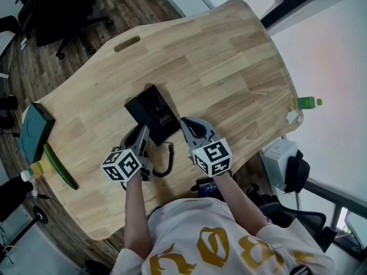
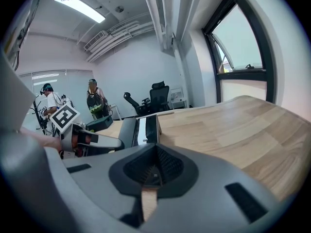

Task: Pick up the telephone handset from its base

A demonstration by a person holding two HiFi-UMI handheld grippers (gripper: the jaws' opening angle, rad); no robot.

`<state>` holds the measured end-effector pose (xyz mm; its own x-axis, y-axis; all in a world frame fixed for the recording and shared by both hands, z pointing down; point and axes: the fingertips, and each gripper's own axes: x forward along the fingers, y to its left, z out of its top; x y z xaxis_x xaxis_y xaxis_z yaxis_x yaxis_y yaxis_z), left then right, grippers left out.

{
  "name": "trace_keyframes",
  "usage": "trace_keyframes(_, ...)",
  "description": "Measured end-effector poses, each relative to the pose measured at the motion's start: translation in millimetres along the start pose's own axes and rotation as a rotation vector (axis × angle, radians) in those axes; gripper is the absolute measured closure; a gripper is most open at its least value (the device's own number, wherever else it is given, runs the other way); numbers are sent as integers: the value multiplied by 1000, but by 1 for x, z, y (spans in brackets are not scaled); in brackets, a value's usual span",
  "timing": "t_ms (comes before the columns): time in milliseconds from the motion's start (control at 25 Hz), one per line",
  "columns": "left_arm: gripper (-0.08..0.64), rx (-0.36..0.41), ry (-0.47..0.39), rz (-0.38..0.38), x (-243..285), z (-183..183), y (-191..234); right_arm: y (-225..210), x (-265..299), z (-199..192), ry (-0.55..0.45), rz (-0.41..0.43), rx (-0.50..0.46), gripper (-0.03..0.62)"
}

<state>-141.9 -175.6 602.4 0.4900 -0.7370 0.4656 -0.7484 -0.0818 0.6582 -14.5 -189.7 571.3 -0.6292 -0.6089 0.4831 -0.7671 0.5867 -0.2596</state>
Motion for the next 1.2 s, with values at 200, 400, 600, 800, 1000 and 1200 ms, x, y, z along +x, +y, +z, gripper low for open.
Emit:
trace_keyframes(200,479,-22,-5,-29,-1,0,-5,-2,-3,1,-5,2,-1,587)
trace_keyframes(400,485,-38,-12,-50,-5,3,-7,-7,-5,6,-19,-8,-2,588)
trace_keyframes(600,488,-69,-30,-64,-8,4,-8,-11,-9,7,-28,-12,0,588)
trace_keyframes(800,488,-156,-60,-106,-10,3,-12,-15,-12,12,-37,-18,-3,587)
trace_keyframes(1000,489,-218,-108,-161,-13,8,-21,-19,-19,14,-48,-25,-5,588)
trace_keyframes(1200,489,-216,-128,-188,-15,12,-29,-17,-24,15,-56,-21,-9,588)
